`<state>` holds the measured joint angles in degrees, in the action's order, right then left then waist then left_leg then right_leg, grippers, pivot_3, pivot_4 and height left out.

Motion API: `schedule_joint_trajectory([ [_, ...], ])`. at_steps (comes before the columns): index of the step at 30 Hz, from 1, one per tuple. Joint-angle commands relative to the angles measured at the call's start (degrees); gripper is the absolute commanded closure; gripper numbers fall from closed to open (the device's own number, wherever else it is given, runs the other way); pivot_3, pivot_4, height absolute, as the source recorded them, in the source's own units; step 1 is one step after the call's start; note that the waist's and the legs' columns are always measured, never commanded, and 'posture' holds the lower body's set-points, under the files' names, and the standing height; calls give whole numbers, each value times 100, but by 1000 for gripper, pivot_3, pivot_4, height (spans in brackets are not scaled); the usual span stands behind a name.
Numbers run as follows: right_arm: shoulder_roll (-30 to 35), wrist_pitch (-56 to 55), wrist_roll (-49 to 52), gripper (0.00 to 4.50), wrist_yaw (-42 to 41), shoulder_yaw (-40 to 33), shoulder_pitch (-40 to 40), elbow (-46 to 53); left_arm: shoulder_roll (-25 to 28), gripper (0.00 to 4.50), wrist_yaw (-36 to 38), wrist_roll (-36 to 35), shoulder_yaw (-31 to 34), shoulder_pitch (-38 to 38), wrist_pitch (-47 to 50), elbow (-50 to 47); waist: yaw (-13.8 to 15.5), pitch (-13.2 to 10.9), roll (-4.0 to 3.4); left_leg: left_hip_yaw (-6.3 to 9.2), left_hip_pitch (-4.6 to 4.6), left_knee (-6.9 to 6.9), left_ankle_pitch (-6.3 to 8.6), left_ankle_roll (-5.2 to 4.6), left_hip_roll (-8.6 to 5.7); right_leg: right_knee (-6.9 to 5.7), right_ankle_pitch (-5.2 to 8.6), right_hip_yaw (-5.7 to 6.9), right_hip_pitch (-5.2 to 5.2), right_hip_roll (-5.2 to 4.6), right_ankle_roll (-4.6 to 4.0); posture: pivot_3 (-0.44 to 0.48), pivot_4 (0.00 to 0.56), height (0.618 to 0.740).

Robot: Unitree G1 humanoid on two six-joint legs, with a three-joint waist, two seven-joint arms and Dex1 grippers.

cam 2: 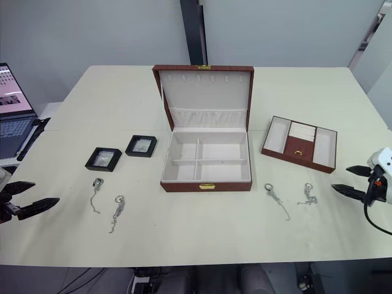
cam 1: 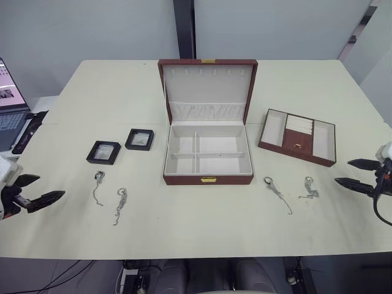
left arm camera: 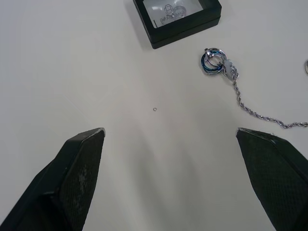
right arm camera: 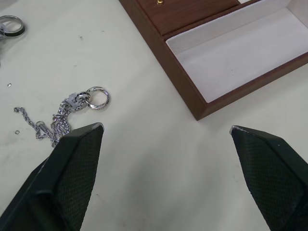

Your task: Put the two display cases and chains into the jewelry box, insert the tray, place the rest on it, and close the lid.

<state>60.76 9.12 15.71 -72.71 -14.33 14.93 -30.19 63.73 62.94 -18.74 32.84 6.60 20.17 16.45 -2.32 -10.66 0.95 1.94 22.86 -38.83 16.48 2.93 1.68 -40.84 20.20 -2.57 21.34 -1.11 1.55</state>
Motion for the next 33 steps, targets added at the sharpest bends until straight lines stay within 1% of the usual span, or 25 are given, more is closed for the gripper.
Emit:
schedule_joint_trajectory([
  [1, 152, -137, -42, 28, -54, -27, 136, -34, 114, 0, -16, 38, 156, -32, -112, 6, -5, 0, 0, 1, 0, 0, 0, 0, 0, 0, 0, 1, 0, 0, 0, 0, 150, 740],
  [10, 133, -223, -123, 28, -62, -43, 283, -199, -7, 0, -51, 22, 150, -22, -226, -10, -11, 0, 0, 0, 0, 0, 0, 0, 1, 0, 0, 0, 0, 0, 0, 0, 150, 740],
  [15, 82, -196, -8, 28, -117, -93, 328, -136, -278, 0, -171, -174, 340, 111, -132, -396, -12, 0, 0, -2, -1, 0, 0, 0, 2, -1, 0, -1, 0, 0, 0, 0, 150, 740],
  [19, -132, 440, 617, 28, -143, -298, 302, 880, -869, 0, -494, -453, 700, 497, 116, -1262, -46, 0, 0, -2, 0, -1, 0, 0, 5, -3, 0, -2, 1, -1, 0, 0, 150, 740],
  [23, -406, 1239, 1297, 28, 5, -270, 183, 2420, -1581, 0, -1098, -696, 992, 724, 255, -2064, -68, 0, 0, 5, -1, -1, 0, 0, 8, -8, 0, 0, -2, 1, 0, 0, 150, 740],
  [27, -757, 1883, 1871, 28, 300, -43, 181, 3762, -2248, 0, -1646, -937, 882, 933, 569, -2827, -38, 2, 3, 21, 5, -4, 0, 1, 3, -1, 0, -1, -8, -4, 0, 0, 150, 740],
  [30, -1051, 2153, 2118, 28, 510, 241, 277, 4432, -2734, 0, -2145, -818, 664, 906, 465, -3061, -3, 6, 9, 33, 5, -5, 0, 1, 2, 1, 0, 1, -14, -5, 0, 0, 150, 740],
  [33, -1276, 2271, 2174, 28, 677, 578, 457, 4849, -3170, 0, -2621, -640, 445, 765, 229, -3114, 33, 6, 9, 34, 4, -8, 0, 1, -1, 1, 0, 0, -17, -5, 0, 0, 150, 740],
])
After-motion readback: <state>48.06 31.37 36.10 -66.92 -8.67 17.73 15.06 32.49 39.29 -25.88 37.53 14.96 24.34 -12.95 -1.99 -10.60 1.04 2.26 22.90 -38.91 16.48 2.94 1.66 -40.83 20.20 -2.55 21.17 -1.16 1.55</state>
